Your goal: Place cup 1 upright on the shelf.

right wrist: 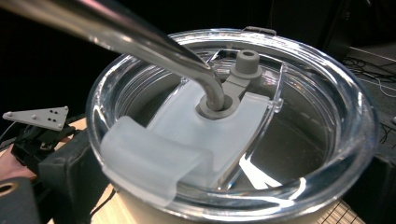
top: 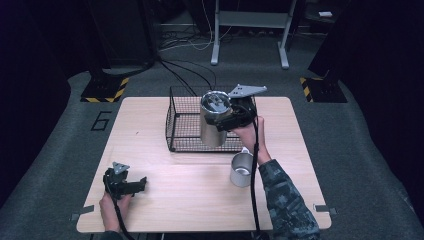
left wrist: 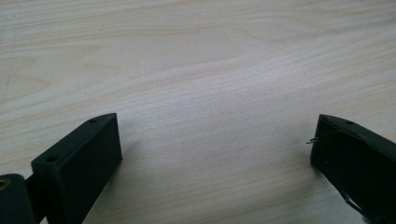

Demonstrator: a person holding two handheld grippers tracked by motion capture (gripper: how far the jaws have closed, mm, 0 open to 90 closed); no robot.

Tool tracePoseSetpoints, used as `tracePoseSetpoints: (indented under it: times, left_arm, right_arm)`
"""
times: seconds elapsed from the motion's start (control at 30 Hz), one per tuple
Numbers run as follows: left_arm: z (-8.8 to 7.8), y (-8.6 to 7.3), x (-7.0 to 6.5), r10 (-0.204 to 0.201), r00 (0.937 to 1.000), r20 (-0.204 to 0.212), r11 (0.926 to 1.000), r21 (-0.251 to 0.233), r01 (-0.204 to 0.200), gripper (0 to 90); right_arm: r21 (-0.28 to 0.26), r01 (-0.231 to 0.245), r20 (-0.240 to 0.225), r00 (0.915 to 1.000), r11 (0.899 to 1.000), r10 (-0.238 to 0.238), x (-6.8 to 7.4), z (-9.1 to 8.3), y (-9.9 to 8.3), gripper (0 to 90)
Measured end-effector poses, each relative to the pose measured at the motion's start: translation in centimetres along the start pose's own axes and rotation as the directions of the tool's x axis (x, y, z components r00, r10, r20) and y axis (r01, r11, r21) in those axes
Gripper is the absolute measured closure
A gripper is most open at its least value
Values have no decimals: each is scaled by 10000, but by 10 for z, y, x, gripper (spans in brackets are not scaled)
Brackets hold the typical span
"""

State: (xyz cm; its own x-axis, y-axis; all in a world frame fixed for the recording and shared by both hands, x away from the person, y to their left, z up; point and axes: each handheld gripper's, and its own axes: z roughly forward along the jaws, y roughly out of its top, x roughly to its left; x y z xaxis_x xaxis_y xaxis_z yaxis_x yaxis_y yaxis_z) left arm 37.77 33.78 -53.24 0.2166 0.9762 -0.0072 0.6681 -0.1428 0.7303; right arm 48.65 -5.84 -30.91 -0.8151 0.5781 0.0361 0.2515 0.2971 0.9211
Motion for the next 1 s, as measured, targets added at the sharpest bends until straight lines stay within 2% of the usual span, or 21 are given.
tracePoseSetpoints:
  times: [0.8,1.0]
  left_arm:
    - [0,0,0,-4,10000,-36,10000,-55,4,19]
    - [0,0,0,48,10000,-17,10000,21,-48,19]
  right_arm:
    - [-31,75,202,9998,10000,-74,-12,27,22,36]
    - [-32,22,376,9993,10000,-20,-15,36,28,36]
